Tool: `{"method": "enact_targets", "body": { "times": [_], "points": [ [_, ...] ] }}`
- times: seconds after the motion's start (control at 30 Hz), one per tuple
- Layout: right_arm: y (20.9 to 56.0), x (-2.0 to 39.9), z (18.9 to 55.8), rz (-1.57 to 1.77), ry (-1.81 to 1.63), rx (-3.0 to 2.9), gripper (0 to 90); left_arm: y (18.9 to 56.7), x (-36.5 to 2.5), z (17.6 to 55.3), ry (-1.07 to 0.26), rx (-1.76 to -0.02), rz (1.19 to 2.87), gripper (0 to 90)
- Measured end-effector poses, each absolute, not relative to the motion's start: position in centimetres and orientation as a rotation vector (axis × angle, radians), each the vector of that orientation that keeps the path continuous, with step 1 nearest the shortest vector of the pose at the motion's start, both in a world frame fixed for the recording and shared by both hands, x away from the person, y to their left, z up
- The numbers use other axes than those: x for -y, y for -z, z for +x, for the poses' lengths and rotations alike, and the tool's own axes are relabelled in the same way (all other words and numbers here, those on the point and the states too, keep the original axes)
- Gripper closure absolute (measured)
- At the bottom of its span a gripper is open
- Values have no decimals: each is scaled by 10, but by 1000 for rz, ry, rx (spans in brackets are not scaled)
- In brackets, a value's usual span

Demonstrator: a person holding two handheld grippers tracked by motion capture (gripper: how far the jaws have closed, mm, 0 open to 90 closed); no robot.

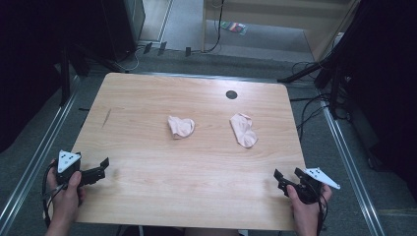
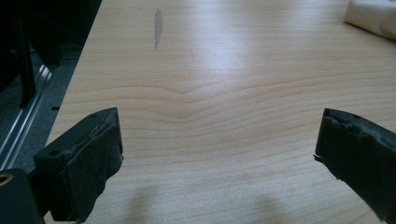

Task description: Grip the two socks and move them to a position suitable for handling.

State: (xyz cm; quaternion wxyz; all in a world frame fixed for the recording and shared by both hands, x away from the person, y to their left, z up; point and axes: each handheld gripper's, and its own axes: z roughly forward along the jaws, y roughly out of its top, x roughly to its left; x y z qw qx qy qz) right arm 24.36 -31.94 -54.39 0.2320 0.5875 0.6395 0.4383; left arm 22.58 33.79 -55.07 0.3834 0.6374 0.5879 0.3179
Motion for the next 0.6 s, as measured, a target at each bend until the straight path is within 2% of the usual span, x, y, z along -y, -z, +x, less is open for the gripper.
{"method": "enact_targets", "body": {
  "times": [0.4,0.6],
  "points": [
    [509,292,261,1537,-1291,-1774,138,551,-338,226,-819,-1508,1612,11],
    [493,267,293,1506,-1294,-1837,162,551,-339,226,-811,-1514,1606,11]
  ]
}}
